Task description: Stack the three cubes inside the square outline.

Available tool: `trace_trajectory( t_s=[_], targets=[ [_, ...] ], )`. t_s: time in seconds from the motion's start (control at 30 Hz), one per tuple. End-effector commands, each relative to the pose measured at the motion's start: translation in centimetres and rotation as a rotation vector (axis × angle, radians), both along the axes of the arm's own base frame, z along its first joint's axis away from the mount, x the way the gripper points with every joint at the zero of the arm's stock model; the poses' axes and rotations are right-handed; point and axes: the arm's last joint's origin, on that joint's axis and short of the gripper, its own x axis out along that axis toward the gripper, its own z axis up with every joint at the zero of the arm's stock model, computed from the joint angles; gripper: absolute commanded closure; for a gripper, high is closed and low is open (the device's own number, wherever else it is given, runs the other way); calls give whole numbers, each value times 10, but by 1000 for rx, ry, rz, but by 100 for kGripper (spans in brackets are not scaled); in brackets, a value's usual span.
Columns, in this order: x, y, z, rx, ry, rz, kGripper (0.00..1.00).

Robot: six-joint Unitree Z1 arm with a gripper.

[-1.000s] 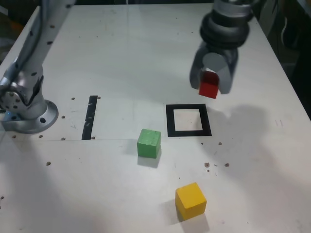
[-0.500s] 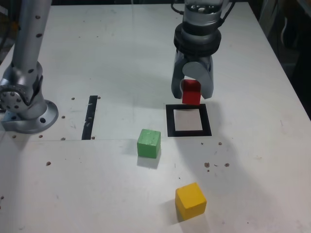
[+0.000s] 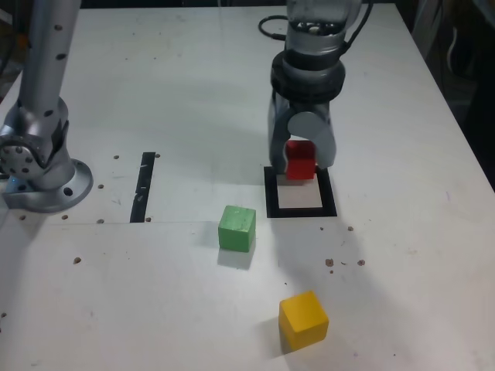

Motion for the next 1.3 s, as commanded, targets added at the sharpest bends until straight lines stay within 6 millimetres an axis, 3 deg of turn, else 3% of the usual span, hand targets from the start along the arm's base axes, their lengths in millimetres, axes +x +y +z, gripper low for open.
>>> trace_trajectory(
  t_s=[0.0,0.83,1.1,1.27],
  targets=[
    [-7,-1,6,-8,-20,13,87],
    [-10,-14,-11,-48,-26,-8,84],
    [-5,-14,-17,-45,-12,-14,63],
    [-4,-15,-17,-53,-5,-33,31]
  ],
)
